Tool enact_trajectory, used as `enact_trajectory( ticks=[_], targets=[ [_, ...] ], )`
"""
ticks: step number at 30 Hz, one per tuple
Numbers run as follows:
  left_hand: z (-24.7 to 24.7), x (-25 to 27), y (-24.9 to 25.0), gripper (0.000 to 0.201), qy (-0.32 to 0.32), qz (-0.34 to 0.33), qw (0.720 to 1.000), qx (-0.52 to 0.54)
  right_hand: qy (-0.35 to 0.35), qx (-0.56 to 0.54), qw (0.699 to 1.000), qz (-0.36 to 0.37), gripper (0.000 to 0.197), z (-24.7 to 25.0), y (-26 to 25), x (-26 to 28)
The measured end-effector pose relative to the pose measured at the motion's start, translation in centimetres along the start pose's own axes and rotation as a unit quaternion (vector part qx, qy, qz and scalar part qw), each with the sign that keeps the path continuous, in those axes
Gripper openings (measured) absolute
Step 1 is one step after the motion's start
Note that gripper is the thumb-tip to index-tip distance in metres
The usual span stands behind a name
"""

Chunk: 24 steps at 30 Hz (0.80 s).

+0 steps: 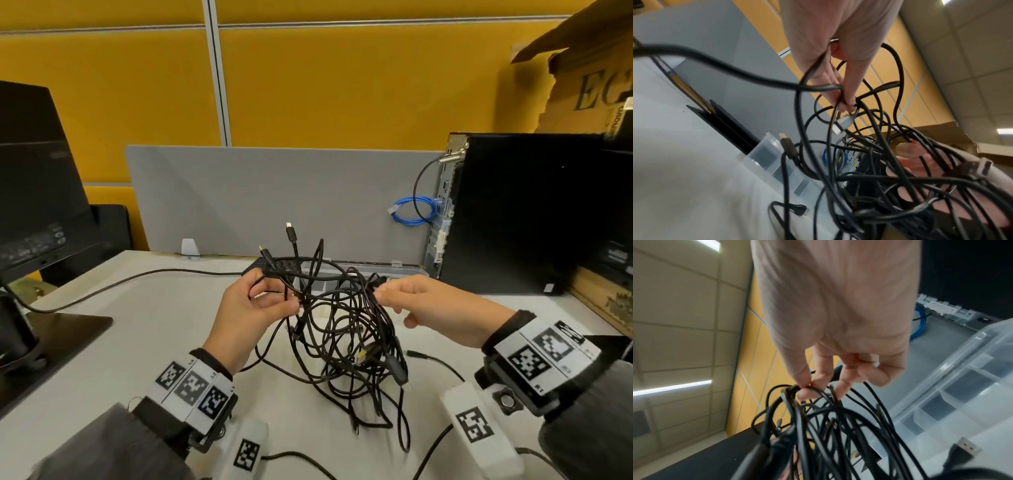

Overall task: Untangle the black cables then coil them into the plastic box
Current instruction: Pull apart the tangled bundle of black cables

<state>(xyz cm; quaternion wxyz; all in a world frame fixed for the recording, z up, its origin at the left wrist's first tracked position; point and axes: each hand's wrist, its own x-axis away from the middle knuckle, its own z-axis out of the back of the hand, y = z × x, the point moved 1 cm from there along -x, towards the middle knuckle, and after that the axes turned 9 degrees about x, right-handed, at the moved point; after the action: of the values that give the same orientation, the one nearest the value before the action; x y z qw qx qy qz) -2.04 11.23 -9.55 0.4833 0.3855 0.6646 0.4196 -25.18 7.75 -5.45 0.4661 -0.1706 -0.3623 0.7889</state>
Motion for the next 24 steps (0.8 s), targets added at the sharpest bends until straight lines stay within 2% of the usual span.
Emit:
enact_trajectory(
  ticks=[2, 4, 5, 7, 8, 10, 11, 13, 15, 16, 17, 19, 20, 21, 22, 24],
  targets=[
    [0.4, -0.1, 0.6, 0.033, -0.026, 0.006, 0.995, -0.1, -0.015, 0.014, 1.0, 0.003, 0.033, 0.3, -0.4, 0.2],
    [1.3, -0.7, 1.5, 0.033, -0.015, -0.015, 0.976, -0.216, 0.024, 0.078, 0.997, 0.014, 0.031, 0.6, -0.8, 0.1],
    [1.6, -1.0, 2.2, 0.036, 0.008, -0.046, 0.971, -0.233, 0.062, 0.158, 0.985, 0.033, 0.031, 0.7, -0.9, 0.0],
    [1.1, -1.1, 3.7, 0.046, 0.022, -0.125, 0.968, -0.218, 0.116, 0.326, 0.935, 0.078, 0.029, 0.3, -1.5, -0.1],
    [0.2, -0.9, 4.2, 0.054, -0.009, -0.152, 0.966, -0.209, 0.124, 0.368, 0.917, 0.095, 0.028, -0.3, -2.0, -0.1],
    [-2.5, -0.6, 4.0, 0.066, -0.126, -0.149, 0.954, -0.226, 0.116, 0.39, 0.905, 0.122, 0.023, -1.6, -3.2, 0.1],
    [-3.8, -0.4, 3.6, 0.063, -0.185, -0.126, 0.943, -0.248, 0.106, 0.385, 0.907, 0.136, 0.019, -1.9, -3.9, 0.3],
    [-5.3, -0.5, 2.7, 0.038, -0.264, -0.08, 0.926, -0.256, 0.095, 0.319, 0.93, 0.156, 0.02, -1.4, -4.4, 0.6],
    [-4.7, -1.1, 1.9, 0.021, -0.276, -0.071, 0.92, -0.27, 0.149, 0.138, 0.967, 0.153, 0.022, 0.6, -4.0, 1.0],
    [-3.9, -1.4, 1.4, 0.025, -0.268, -0.066, 0.917, -0.288, 0.199, 0.032, 0.968, 0.148, 0.024, 1.9, -3.3, 1.1],
    [-3.1, -1.4, 0.9, 0.031, -0.259, -0.056, 0.917, -0.3, 0.258, -0.074, 0.953, 0.142, 0.025, 3.3, -2.4, 1.3],
    [-1.5, -1.3, -0.1, 0.036, -0.234, -0.034, 0.927, -0.293, 0.362, -0.274, 0.882, 0.124, 0.026, 5.5, -0.2, 1.5],
    [-1.0, -1.2, -0.4, 0.036, -0.219, -0.025, 0.934, -0.281, 0.4, -0.329, 0.849, 0.109, 0.028, 6.1, 0.9, 1.4],
    [-0.6, -1.1, -0.7, 0.035, -0.204, -0.019, 0.939, -0.278, 0.425, -0.334, 0.837, 0.087, 0.028, 6.3, 1.9, 1.2],
    [-0.4, -1.1, -0.9, 0.035, -0.192, -0.017, 0.94, -0.282, 0.441, -0.288, 0.848, 0.056, 0.026, 6.3, 2.8, 0.7],
    [-0.7, -0.9, -1.2, 0.032, -0.172, -0.034, 0.939, -0.295, 0.445, -0.077, 0.892, -0.006, 0.008, 5.5, 3.7, -0.5]
  ],
)
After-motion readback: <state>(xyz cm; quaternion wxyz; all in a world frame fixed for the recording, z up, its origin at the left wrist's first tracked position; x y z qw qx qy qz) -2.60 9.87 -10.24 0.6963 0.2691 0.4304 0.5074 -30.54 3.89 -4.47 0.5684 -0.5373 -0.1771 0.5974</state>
